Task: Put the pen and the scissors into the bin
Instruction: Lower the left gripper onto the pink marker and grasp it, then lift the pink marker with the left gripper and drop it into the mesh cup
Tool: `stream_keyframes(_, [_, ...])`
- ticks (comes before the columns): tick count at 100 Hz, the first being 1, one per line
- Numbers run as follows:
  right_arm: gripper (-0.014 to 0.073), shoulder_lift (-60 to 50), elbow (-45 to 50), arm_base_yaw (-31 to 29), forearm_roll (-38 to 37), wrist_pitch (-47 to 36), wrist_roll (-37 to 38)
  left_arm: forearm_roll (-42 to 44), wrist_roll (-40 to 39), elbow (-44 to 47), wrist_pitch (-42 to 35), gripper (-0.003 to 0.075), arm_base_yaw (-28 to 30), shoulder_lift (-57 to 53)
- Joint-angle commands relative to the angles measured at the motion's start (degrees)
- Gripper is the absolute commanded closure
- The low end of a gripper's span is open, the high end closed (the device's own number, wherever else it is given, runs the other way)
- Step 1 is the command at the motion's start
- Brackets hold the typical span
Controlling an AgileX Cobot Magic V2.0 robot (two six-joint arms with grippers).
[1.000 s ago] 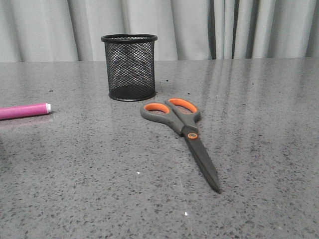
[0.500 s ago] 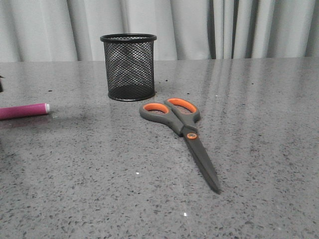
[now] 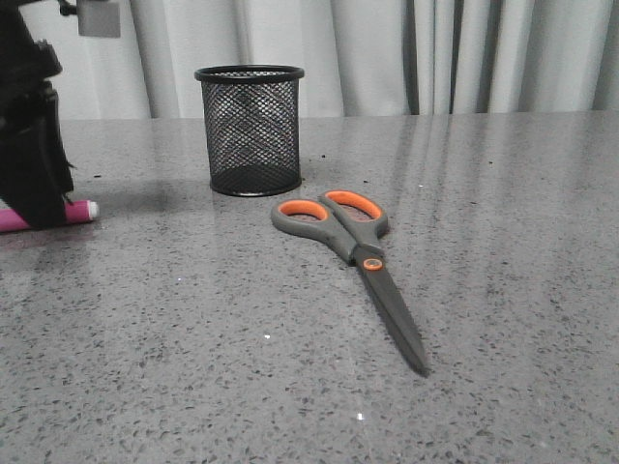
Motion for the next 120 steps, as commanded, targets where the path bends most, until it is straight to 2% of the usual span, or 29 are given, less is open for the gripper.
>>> stream_keyframes(1, [0.0245,0.8,-2.1,0.1,0.8,-3.1,-0.4,-2.4,2.6,-1.8,0.3,0.0356,0.3,-0.8])
stream_keyframes(16, [0.0246,0.8,-2.1,0.1,0.8,-3.7,-0.4,-4.7,2.7,-1.8,0.2,0.0367,0.4,1.1])
stream_keyframes(30, [0.0245,0.8,-2.1,0.1,1.4,-4.1,-0.4,-4.8,2.7,-1.8,0.2,0.0426,0.2,2.3])
stream_keyframes(37, [0.0246,0.8,-2.1,0.1,2.0,-4.1,-0.4,-4.8,2.7,-1.8,0.8,0.0521,0.2,2.3])
stream_keyframes(48, [0.0246,0.8,-2.1,0.1,2.8,-4.7,-0.4,-4.8,2.7,-1.8,2.7,0.0743,0.1,2.1])
stream_keyframes(65, [0.0246,0.8,-2.1,0.1,3.1,-5.0,-0.4,-6.7,2.6,-1.8,2.2,0.0739,-0.7,-0.7])
stream_keyframes(87, [0.0246,0.8,-2.1,0.1,3.8,-5.4,-0.4,-11.7,1.2,-2.1,-7.7,0.0739,-0.4,-10.3])
stream_keyframes(108, [0.0246,0.8,-2.1,0.1,4.2,-5.7,-0.4,-25.7,1.2,-2.1,-19.3,0.0739,-0.3,-19.7])
stream_keyframes(120, [0.0246,0.8,-2.1,0.1,4.8,-5.7,-0.4,-40.0,1.4,-1.8,-25.4,0.0739,-0.3,-22.4])
